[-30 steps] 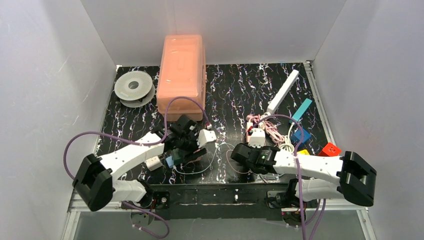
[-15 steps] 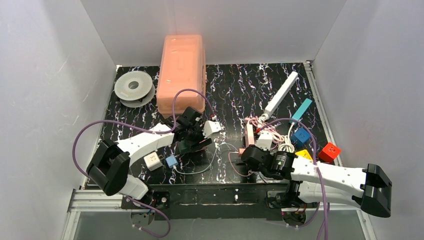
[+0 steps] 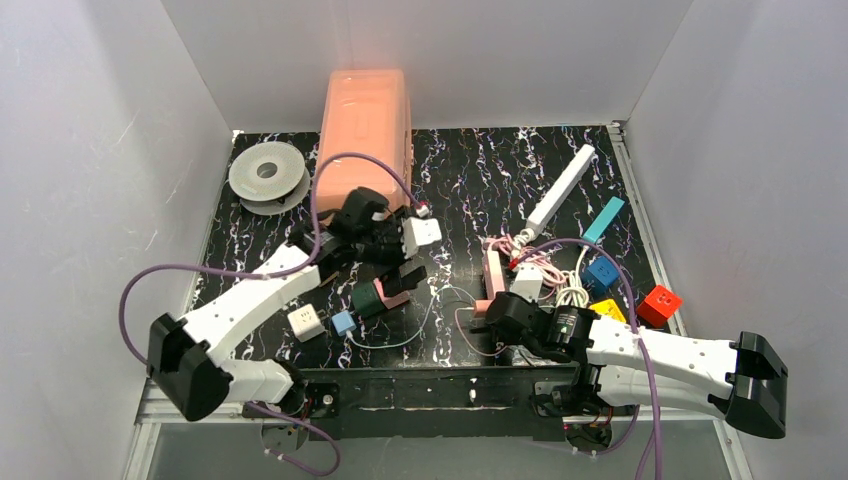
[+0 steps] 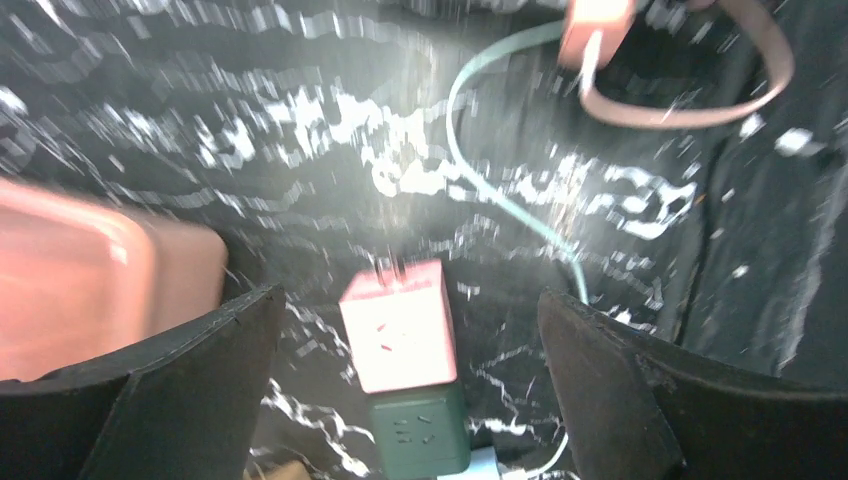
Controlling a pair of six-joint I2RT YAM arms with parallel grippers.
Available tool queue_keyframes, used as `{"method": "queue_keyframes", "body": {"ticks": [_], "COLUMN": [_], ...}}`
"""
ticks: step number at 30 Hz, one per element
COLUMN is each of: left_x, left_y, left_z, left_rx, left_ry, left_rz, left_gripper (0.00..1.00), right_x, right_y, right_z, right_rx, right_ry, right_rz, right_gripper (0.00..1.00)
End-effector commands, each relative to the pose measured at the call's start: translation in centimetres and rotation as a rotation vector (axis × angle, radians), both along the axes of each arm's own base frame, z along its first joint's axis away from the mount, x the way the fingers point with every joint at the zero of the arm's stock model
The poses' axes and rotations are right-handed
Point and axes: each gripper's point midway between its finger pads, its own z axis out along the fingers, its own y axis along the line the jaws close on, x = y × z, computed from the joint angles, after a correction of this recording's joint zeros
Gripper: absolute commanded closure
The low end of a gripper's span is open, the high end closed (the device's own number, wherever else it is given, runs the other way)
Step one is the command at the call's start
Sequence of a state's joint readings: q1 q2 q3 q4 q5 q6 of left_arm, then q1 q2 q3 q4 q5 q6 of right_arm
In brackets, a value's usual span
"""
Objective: Pull the plug off the socket
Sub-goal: Place the plug at the center of the board.
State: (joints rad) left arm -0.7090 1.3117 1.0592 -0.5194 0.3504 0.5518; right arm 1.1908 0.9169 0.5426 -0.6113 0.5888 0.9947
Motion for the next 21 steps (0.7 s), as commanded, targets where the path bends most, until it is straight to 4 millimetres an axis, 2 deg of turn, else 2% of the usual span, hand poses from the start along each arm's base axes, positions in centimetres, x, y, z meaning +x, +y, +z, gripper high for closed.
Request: {"method": "queue_keyframes", "body": {"ticks": [1,3,5,9,11,13,15,21], "left_x": [-2.6,-2.9,-3.6,-3.5,-4.7,-5.9,-6.3,-6.2], "left_y": [-2.9,-4.4,-6.0,-9.3,-10.5,-11.4,-11.9,-11.9], "left_z": [8.3,9.3,9.0,7.1,5.9,4.8,3.6,-0.2], "left_rx": [-0.246,-0.305,-0.347,-0.407,-0.394,-0.375,-0.358,-0.28], "left_ry": [0.015,0.092,0.195,0.277,0.289,0.323,0.336,0.289], "left_rz": [-0.117,-0.126,-0.163,-0.167,-0.201,-0.224,-0.206,-0.142], "left_gripper": [0.02,0.02,0.02,0.02,0.02,0.02,0.02,0.02], "right_x": [0.5,0.7,0.8,0.9,1.0,1.2,1.3,1.3], "right_y": [3.0,3.8,4.5,5.4,5.7,5.7,5.8,6.2], "right_z": [2.0,2.4,3.0,3.6,3.8,3.8,3.8,4.0], "right_rx": [0.115,0.141,0.166,0.206,0.224,0.225,0.225,0.248], "right_ry": [-0.051,-0.065,-0.077,-0.09,-0.1,-0.107,-0.107,-0.111], "right_rz": [0.074,0.094,0.116,0.132,0.133,0.128,0.124,0.125], "right_gripper": [0.99,0.99,0.99,0.99,0.99,0.99,0.99,0.99]}}
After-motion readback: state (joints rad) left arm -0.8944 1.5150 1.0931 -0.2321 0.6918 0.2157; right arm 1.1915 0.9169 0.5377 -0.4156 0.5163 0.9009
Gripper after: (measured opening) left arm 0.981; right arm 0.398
